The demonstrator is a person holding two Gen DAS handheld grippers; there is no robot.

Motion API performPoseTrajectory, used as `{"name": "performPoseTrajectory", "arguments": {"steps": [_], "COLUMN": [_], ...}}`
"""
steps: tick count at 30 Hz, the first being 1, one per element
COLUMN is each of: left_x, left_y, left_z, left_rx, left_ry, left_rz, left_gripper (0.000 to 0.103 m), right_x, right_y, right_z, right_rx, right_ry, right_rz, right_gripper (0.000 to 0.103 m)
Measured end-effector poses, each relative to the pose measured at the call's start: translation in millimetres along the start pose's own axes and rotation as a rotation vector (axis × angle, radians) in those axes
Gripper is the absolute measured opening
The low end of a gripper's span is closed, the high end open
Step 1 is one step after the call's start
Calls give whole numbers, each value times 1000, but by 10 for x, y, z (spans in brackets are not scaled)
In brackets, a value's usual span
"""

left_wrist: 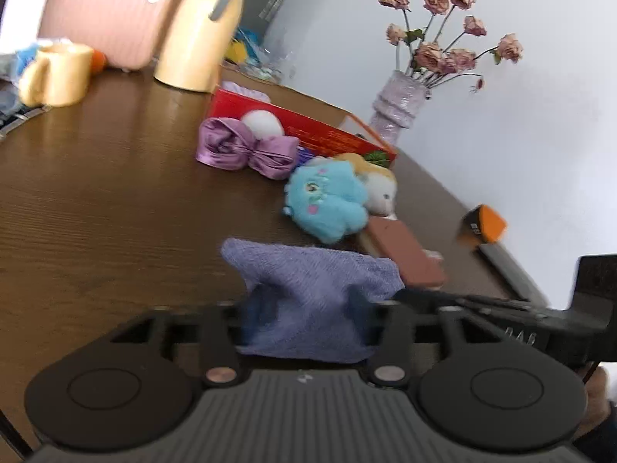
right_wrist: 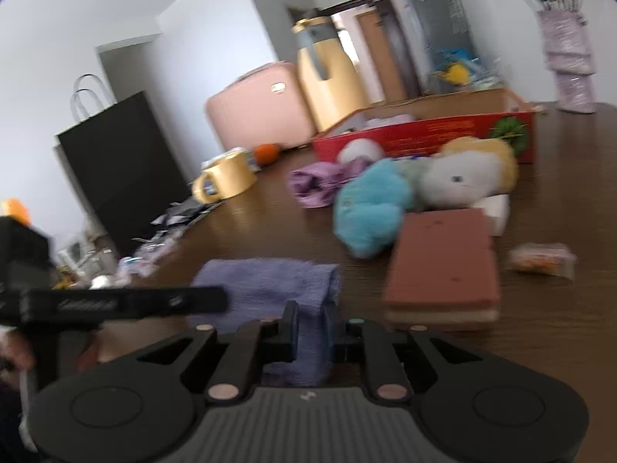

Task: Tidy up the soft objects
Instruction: 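Reach both grippers to the purple cloth bag and close on it, then lower the purple bag into the box beside the headband and release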

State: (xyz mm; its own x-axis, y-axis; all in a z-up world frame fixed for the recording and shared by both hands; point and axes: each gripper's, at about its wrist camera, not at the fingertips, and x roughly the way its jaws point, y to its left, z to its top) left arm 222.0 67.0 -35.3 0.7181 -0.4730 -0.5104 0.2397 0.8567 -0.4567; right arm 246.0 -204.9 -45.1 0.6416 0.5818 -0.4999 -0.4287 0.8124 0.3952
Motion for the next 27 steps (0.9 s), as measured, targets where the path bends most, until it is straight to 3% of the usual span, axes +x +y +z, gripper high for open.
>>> {"name": "performPoseTrajectory", "arguments": {"steps": [1,2,4,6,7,9,11,14,18,19,22,23,25,26,27], "left_x": [-16,-42,-93,-119,-128,-110,-41,41,44,49,17,-25,-75,-72,-51], "left_y": [-36,-62,-69,-30,-5,41,100,153,88,65,-13,-29,-20,-14,-20], "left_z": [-43,-81,-111,-105,-95,-89,-86,-92,-136,-153,-175,-165,-122,-96,-72], "left_rx": [22,39,38,20,17,17,-4,-34,12,27,69,81,74,63,62], "left_ry": [4,-5,-34,-42,-48,-53,-40,-30,-74,-76,-69,-89,-130,-142,-139], "left_rz": [18,45,69,78,78,84,93,80,76,79,95,105,114,120,125], "left_gripper": [75,80,81,82,81,67,45,28,26,30,57,59,54,38,30], "right_x": [-13,-23,-46,-21,23,162,282,391,526,551,574,586,601,610,609], "right_y": [-26,-46,-92,-93,-83,-42,11,86,286,337,397,410,470,505,534], "right_z": [-16,-23,-29,-44,-56,-70,-94,-112,-179,-198,-213,-221,-243,-254,-271], "right_rx": [5,17,64,83,84,88,67,26,-154,-189,-224,-236,-265,-288,-307], "right_ry": [-9,-20,-45,-63,-64,-47,-35,-36,-49,-50,-50,-54,-62,-66,-68], "right_rz": [-16,-21,-5,18,9,-39,-79,-127,-242,-265,-267,-271,-284,-295,-298], "right_gripper": [22,26,41,44,44,43,43,40,38,37,29,29,26,25,21]}}
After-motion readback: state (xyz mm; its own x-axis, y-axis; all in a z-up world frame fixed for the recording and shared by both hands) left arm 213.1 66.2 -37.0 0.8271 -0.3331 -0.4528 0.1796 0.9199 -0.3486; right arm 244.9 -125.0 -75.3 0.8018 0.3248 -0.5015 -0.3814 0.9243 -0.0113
